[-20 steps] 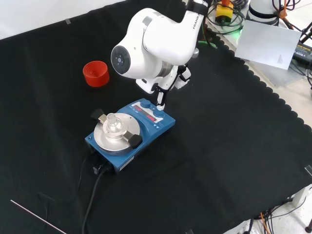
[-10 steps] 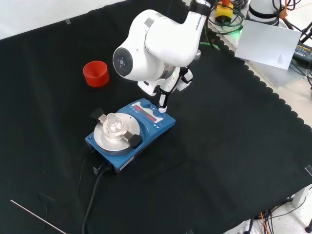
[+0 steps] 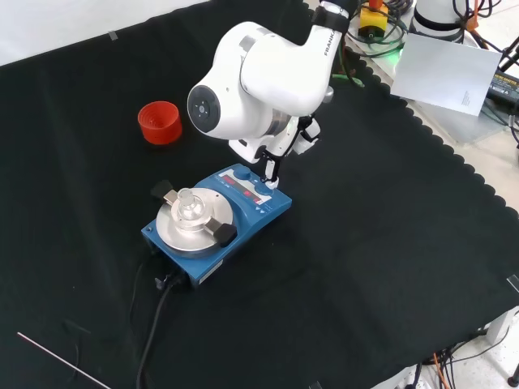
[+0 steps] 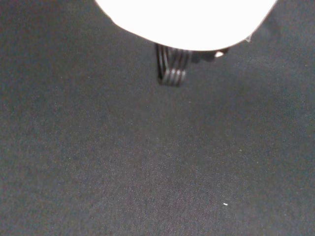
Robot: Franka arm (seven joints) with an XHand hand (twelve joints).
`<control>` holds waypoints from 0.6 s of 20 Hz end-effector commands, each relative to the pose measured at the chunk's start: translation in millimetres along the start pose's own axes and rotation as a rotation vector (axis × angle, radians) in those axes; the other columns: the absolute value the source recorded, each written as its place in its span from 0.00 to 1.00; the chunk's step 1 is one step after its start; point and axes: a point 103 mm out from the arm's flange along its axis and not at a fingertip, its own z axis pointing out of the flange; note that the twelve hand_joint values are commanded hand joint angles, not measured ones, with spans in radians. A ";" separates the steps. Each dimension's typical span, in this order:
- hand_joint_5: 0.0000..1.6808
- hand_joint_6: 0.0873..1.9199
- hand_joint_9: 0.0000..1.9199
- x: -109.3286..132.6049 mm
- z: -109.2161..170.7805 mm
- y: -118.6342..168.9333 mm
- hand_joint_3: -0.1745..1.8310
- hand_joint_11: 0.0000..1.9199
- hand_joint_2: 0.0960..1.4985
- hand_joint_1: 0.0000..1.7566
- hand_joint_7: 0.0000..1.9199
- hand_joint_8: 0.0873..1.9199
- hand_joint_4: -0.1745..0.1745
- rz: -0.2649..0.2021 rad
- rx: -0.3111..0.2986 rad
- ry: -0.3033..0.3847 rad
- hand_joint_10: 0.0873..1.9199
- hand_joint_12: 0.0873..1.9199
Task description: Turn on the heater.
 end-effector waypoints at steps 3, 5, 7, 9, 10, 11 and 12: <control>0.28 0.00 1.00 -15.7 -0.6 -8.3 0.79 1.00 0.28 0.90 0.96 0.93 0.48 -0.016 -0.018 0.038 0.91 1.00; 0.28 0.00 1.00 -7.8 -11.7 -16.2 0.79 1.00 0.28 0.90 0.96 0.93 0.48 -0.018 -0.037 0.033 0.91 1.00; 0.28 0.00 1.00 -4.7 -21.5 -25.9 0.79 1.00 0.28 0.90 0.96 0.93 0.48 -0.029 -0.061 0.042 0.91 1.00; 0.28 0.00 1.00 -12.4 -26.2 -36.5 0.79 1.00 0.28 0.90 0.97 0.93 0.48 -0.021 -0.083 0.065 0.91 1.00; 0.28 0.00 1.00 -15.0 -27.5 -40.4 0.79 1.00 0.28 0.90 0.97 0.93 0.48 -0.015 -0.091 0.074 0.91 1.00; 0.28 0.00 1.00 -16.8 -28.5 -44.1 0.79 1.00 0.28 0.90 0.97 0.93 0.48 -0.008 -0.096 0.079 0.91 1.00; 0.28 0.00 1.00 -17.1 -29.4 -46.7 0.79 1.00 0.28 0.90 0.97 0.93 0.48 -0.002 -0.100 0.084 0.91 1.00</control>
